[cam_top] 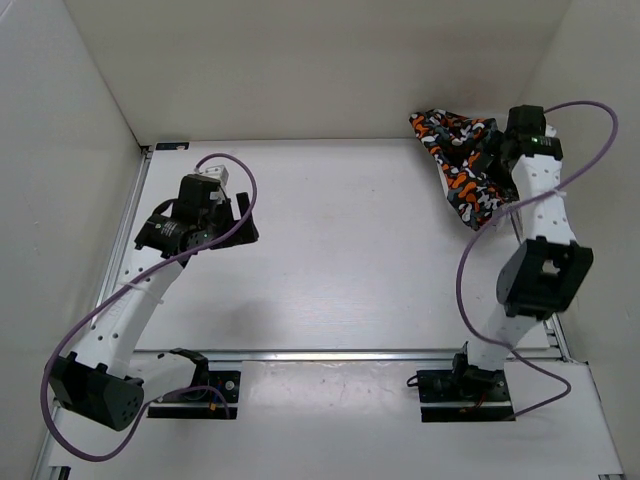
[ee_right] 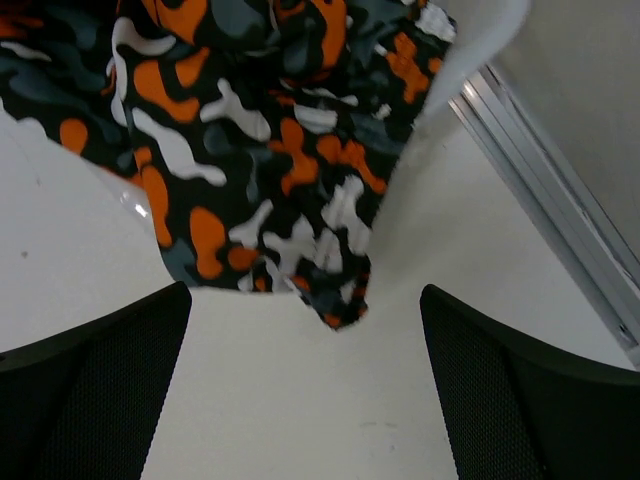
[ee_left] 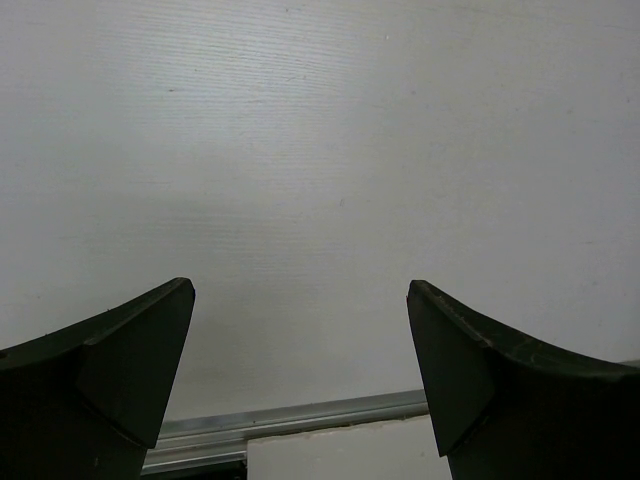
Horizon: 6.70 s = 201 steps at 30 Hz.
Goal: Fold and stack the shorts
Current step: Grab the shorts from the pile, then move the shorts to the center of the board, then flatten the shorts out
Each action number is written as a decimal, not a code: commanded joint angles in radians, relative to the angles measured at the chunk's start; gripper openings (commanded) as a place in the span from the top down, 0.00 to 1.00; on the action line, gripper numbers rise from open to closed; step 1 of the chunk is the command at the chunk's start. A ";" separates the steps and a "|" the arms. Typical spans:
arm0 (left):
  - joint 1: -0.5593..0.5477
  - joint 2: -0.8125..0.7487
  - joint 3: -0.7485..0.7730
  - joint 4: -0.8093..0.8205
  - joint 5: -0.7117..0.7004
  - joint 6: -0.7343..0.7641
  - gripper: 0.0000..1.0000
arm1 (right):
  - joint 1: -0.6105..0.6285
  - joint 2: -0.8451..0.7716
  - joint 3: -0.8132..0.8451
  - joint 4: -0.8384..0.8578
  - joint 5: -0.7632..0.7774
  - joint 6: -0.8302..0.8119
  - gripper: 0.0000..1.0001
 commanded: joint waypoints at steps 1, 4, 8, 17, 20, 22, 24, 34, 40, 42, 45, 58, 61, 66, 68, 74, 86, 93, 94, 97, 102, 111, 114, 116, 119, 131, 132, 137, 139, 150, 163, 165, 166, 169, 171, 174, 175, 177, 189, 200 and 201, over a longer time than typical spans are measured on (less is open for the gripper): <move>-0.001 -0.020 -0.005 0.000 -0.010 0.011 0.00 | -0.012 0.130 0.141 -0.009 -0.106 0.000 0.00; -0.001 -0.020 -0.005 -0.011 -0.010 0.011 0.00 | -0.012 0.219 0.216 -0.009 -0.167 0.011 0.20; -0.001 -0.040 -0.005 -0.020 -0.030 0.011 0.00 | -0.012 0.270 0.271 0.000 -0.219 0.011 0.86; -0.001 -0.040 0.034 -0.039 -0.061 -0.018 0.00 | 0.216 0.028 0.515 0.061 -0.330 -0.108 1.00; 0.014 -0.031 0.098 -0.066 -0.084 -0.027 0.00 | 0.341 -0.026 0.655 0.110 -0.466 -0.151 1.00; 0.039 -0.031 0.139 -0.085 -0.108 -0.027 0.00 | 0.405 -0.060 0.629 0.158 -0.559 -0.185 1.00; 0.097 -0.005 0.224 -0.137 -0.108 -0.027 0.00 | 0.507 -0.106 0.526 0.194 -0.584 -0.211 1.00; 0.301 0.012 0.399 -0.206 -0.003 -0.027 0.00 | 0.770 -0.276 -0.340 0.293 -0.347 -0.136 0.11; 0.275 0.055 0.238 -0.195 0.077 -0.021 0.00 | 0.620 -0.265 -0.538 0.222 -0.367 0.016 0.28; 0.246 0.055 0.166 -0.180 0.086 -0.043 0.00 | 0.647 -0.317 -0.586 0.234 -0.356 0.028 0.34; 0.212 0.020 -0.018 -0.105 0.166 -0.110 0.00 | 0.733 -0.391 -0.627 0.234 -0.356 0.048 0.21; 0.059 0.297 -0.273 0.076 0.105 -0.254 0.00 | 1.172 -0.104 -0.630 0.262 -0.327 0.169 0.05; 0.039 0.377 -0.245 0.085 0.093 -0.254 0.13 | 1.186 -0.049 -0.621 0.289 -0.295 0.180 0.09; 0.016 0.377 -0.160 0.067 0.067 -0.254 0.85 | 1.186 0.015 -0.647 0.353 -0.263 0.189 0.38; -0.008 0.368 -0.092 0.011 0.007 -0.245 0.90 | 1.186 0.058 -0.647 0.377 -0.240 0.189 0.65; -0.039 0.346 0.093 -0.134 -0.094 -0.210 0.90 | 1.092 0.037 -0.613 0.319 -0.083 0.148 0.99; -0.307 0.420 0.359 -0.192 0.075 -0.161 0.15 | 0.504 -0.167 -0.497 0.250 -0.023 -0.029 0.92; -0.329 0.527 0.443 -0.307 -0.123 -0.148 0.00 | 0.463 -0.290 -0.469 0.187 -0.130 -0.015 0.19; -0.294 0.514 0.434 -0.307 -0.124 -0.158 0.02 | 0.472 -0.343 -0.495 0.187 -0.158 0.016 0.21; -0.227 0.478 0.393 -0.248 -0.124 -0.158 0.20 | 0.506 -0.423 -0.635 0.207 -0.297 0.106 0.43; -0.006 0.457 0.235 -0.140 -0.026 -0.158 0.24 | 0.737 -0.544 -0.828 0.297 -0.394 0.240 0.46; 0.090 0.746 0.281 -0.019 0.162 -0.170 0.00 | 1.092 -0.207 -0.735 0.360 -0.373 0.238 0.08; 0.090 0.799 0.337 -0.008 0.162 -0.196 0.00 | 1.092 -0.106 -0.713 0.446 -0.442 0.267 0.08; 0.090 0.842 0.371 -0.008 0.162 -0.207 0.03 | 1.092 -0.048 -0.699 0.466 -0.442 0.278 0.13; 0.081 0.883 0.406 -0.008 0.171 -0.216 0.27 | 1.092 0.018 -0.675 0.475 -0.404 0.298 0.29; 0.119 0.804 0.633 -0.083 0.215 -0.216 0.90 | 0.746 -0.146 -0.461 0.281 -0.226 0.040 0.99; 0.128 0.794 0.732 -0.103 0.215 -0.216 0.90 | 0.679 -0.165 -0.407 0.230 -0.226 0.010 0.99; 0.101 0.704 0.957 -0.212 0.159 -0.225 0.90 | 0.584 -0.282 -0.085 0.096 -0.216 -0.107 0.99; 0.100 0.611 0.908 -0.176 0.168 -0.236 0.90 | 0.565 -0.360 -0.110 0.087 -0.238 -0.116 0.99; -0.011 0.653 0.413 -0.040 0.258 -0.201 0.50 | 0.486 -0.552 -0.627 0.107 -0.316 -0.027 0.99; -0.078 0.961 0.614 -0.005 0.292 -0.251 0.04 | 0.426 -0.612 -0.650 0.043 -0.307 -0.058 0.99; -0.078 1.007 0.627 -0.005 0.292 -0.289 0.04 | 0.426 -0.624 -0.650 0.034 -0.307 -0.067 0.99; -0.078 1.021 0.644 -0.005 0.292 -0.299 0.04 | 0.417 -0.635 -0.650 0.034 -0.307 -0.067 0.99; -0.078 1.083 0.699 0.007 0.292 -0.313 0.04 | 0.408 -0.644 -0.659 0.034 -0.307 -0.067 0.99; -0.078 1.122 0.729 0.007 0.292 -0.322 0.04 | 0.408 -0.653 -0.659 0.021 -0.307 -0.076 0.99; -0.068 1.135 0.738 0.007 0.280 -0.334 0.05 | 0.396 -0.666 -0.659 0.012 -0.307 -0.085 0.99; -0.068 1.145 0.747 0.019 0.280 -0.345 0.05 | 0.385 -0.666 -0.659 0.003 -0.307 -0.085 0.99; -0.058 1.159 0.767 0.019 0.258 -0.355 0.06 | 0.373 -0.676 -0.659 0.003 -0.307 -0.095 0.99; -0.035 1.279 0.916 0.019 0.294 -0.365 0.88 | 0.342 -0.686 -0.650 -0.016 -0.316 -0.113 0.99; 0.149 1.072 0.990 0.019 0.340 -0.300 0.90 | 0.311 -0.485 -0.363 0.009 -0.428 -0.113 0.99; 0.198 1.048 1.026 -0.009 0.387 -0.300 0.90 | 0.311 -0.398 -0.202 0.009 -0.460 -0.131 0.99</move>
